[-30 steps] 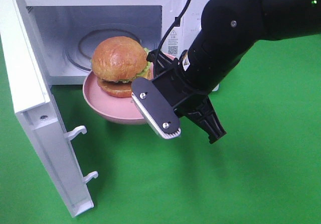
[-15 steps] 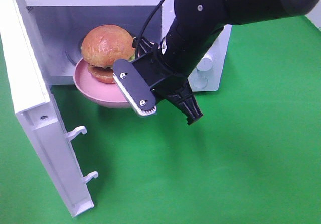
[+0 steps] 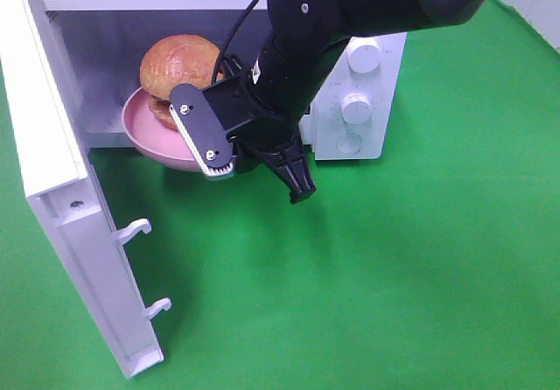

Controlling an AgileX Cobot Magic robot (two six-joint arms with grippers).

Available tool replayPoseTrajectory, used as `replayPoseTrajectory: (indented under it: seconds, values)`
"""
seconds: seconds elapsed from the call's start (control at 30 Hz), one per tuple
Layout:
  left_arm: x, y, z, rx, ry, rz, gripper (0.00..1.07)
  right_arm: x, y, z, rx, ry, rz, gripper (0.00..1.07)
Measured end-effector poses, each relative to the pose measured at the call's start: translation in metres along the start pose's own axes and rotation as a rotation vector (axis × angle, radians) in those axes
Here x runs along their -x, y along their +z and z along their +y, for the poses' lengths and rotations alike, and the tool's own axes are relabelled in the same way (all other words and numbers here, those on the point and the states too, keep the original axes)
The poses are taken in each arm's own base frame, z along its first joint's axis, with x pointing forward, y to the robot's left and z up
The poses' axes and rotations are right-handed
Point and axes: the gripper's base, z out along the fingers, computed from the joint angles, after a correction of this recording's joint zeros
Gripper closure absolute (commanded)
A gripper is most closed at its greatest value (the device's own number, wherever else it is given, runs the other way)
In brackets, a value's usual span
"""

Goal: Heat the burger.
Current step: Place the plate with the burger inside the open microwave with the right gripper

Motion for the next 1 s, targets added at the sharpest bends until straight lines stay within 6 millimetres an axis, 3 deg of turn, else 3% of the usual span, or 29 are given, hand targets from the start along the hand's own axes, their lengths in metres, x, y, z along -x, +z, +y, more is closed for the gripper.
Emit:
replayPoseTrajectory:
  seconds: [1.0]
  values:
    - [0.000,0.000,0.000,0.000,0.000,0.000,0.09,0.003,0.046,-0.064,-0.020,0.110,0.035,1.07]
